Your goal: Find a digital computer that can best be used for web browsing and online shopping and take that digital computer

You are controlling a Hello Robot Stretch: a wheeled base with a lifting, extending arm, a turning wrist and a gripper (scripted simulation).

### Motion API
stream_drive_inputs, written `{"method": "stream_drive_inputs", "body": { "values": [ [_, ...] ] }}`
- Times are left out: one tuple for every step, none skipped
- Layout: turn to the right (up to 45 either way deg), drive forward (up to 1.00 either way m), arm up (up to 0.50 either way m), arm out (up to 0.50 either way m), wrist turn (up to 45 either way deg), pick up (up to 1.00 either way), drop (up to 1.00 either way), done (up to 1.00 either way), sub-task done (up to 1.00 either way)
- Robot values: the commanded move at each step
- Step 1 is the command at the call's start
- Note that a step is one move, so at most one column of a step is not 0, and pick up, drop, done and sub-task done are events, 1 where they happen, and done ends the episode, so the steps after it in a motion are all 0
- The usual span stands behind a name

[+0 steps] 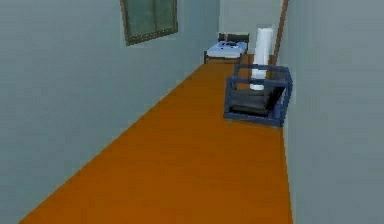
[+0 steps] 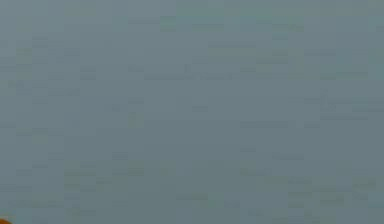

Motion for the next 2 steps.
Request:
{"method": "stream_drive_inputs", "body": {
  "values": [
    [0.0,1.00,0.00,0.00,0.0,0.00,0.00,0.00,0.00],
    [0.0,1.00,0.00,0.00,0.0,0.00,0.00,0.00,0.00]
  ]
}}
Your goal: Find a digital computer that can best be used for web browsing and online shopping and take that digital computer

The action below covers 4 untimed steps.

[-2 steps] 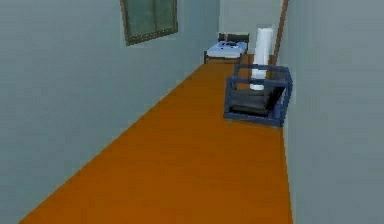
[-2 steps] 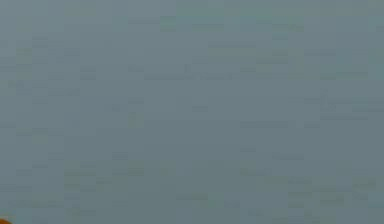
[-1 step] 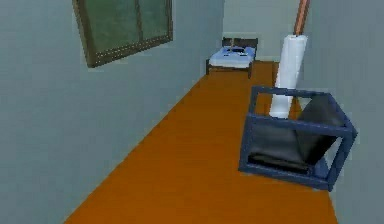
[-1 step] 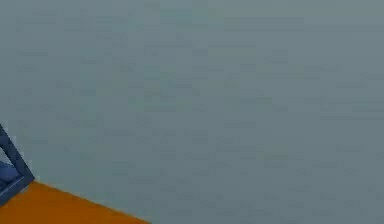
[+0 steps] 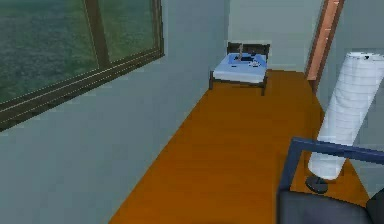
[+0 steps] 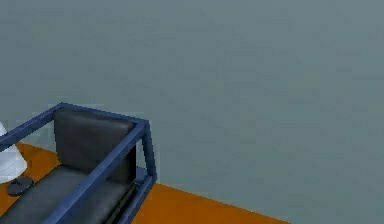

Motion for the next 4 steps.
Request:
{"method": "stream_drive_inputs", "body": {
  "values": [
    [0.0,0.35,0.00,0.00,0.0,0.00,0.00,0.00,0.00],
    [18.0,0.00,0.00,0.00,0.0,0.00,0.00,0.00,0.00],
    [0.0,1.00,0.00,0.00,0.0,0.00,0.00,0.00,0.00],
    [-6.0,0.00,0.00,0.00,0.0,0.00,0.00,0.00,0.00]
  ]
}}
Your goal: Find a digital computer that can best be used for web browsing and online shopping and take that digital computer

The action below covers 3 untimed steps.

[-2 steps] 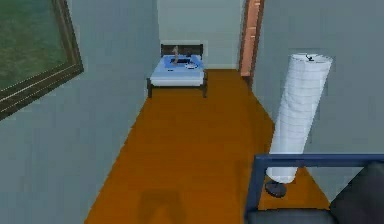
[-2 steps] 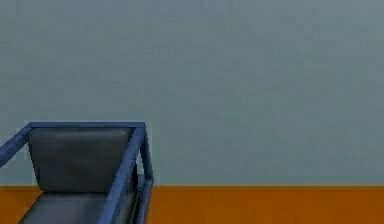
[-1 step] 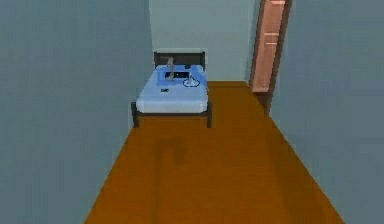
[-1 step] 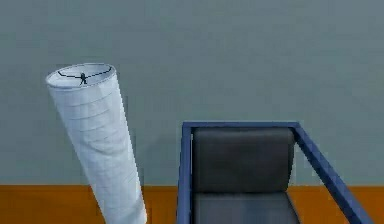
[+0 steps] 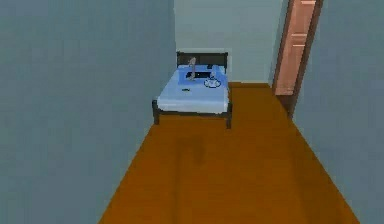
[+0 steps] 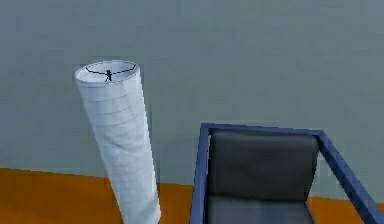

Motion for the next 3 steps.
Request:
{"method": "stream_drive_inputs", "body": {
  "values": [
    [0.0,0.05,0.00,0.00,0.0,0.00,0.00,0.00,0.00],
    [24.0,0.00,0.00,0.00,0.0,0.00,0.00,0.00,0.00],
    [0.0,1.00,0.00,0.00,0.0,0.00,0.00,0.00,0.00]
  ]
}}
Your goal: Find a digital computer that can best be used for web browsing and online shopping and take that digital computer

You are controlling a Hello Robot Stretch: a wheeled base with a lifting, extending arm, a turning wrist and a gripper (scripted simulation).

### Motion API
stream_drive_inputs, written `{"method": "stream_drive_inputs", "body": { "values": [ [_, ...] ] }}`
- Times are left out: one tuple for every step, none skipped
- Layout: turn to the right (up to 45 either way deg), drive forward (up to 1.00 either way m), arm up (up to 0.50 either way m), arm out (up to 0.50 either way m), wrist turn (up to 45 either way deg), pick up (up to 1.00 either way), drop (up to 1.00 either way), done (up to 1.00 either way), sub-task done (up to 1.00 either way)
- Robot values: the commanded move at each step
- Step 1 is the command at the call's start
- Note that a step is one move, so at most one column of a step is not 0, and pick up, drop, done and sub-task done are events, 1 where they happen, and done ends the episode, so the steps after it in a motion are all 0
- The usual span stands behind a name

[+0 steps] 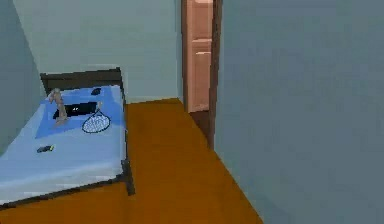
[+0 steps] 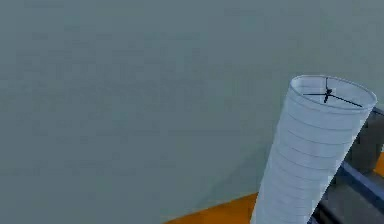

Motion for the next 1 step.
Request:
{"method": "stream_drive_inputs", "body": {
  "values": [
    [0.0,1.00,0.00,0.00,0.0,0.00,0.00,0.00,0.00]
  ]
}}
